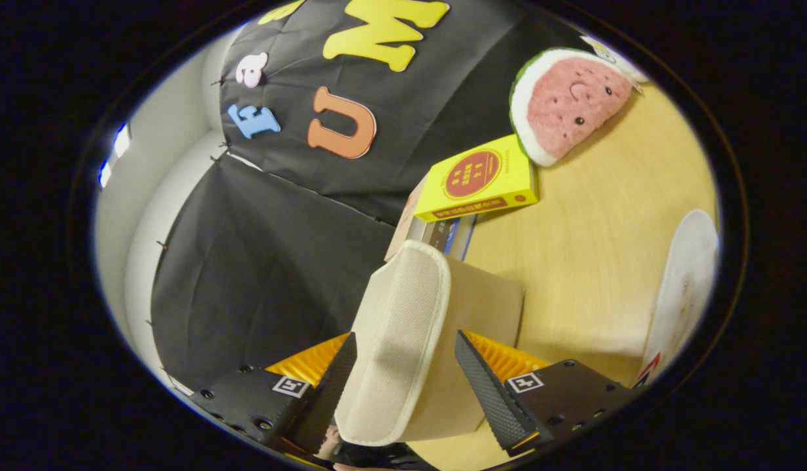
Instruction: Open the storage box then place both shoes into the box .Put the left shoe in first, then the right shoe, with the right side of both shoes facing outward in a uniform manner.
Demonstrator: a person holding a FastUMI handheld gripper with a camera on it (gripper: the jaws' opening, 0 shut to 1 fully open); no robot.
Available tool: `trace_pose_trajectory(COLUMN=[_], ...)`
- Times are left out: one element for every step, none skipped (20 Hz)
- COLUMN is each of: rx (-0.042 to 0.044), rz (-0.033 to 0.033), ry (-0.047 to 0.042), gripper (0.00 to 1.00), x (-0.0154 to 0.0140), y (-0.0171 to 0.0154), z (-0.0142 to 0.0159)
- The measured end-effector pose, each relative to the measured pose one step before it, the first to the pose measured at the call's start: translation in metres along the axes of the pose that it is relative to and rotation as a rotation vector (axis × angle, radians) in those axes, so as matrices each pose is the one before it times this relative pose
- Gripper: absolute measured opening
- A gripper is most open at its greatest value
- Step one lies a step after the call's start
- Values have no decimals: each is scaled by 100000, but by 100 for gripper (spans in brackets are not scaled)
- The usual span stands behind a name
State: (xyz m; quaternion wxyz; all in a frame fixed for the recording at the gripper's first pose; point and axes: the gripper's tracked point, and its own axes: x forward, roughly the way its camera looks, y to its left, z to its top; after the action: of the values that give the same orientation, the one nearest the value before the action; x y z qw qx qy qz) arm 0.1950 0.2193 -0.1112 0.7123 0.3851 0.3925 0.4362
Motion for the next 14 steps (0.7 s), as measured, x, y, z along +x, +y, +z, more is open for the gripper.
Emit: trace_pose_trajectory(rx=[1639,1990,1645,834,492,-812,1119,-169,-1221,-199,1265,-2266,974,1990], rz=[1563,1058,1289,1288,569,-601,-417,-640,-1554,-846,-2006,-1588,-814,-2513], ry=[1869,1368,1864,1578,435,-109,136,719,285,-71,-1653,545,-3123,12], gripper=[93,93,86,79,72,68,64,57,57,55,53,51,49,24], x=[497,534,542,222,-102,246,-621,-280,62,-271,94,-54,-375,-48], y=[-51,-177,-92,42,207,-132,-91,100,-109,77,-126,265,204,-36], z=[-238,-123,-273,-158,-115,232,35,-84,-177,45,234,-120,596,94])
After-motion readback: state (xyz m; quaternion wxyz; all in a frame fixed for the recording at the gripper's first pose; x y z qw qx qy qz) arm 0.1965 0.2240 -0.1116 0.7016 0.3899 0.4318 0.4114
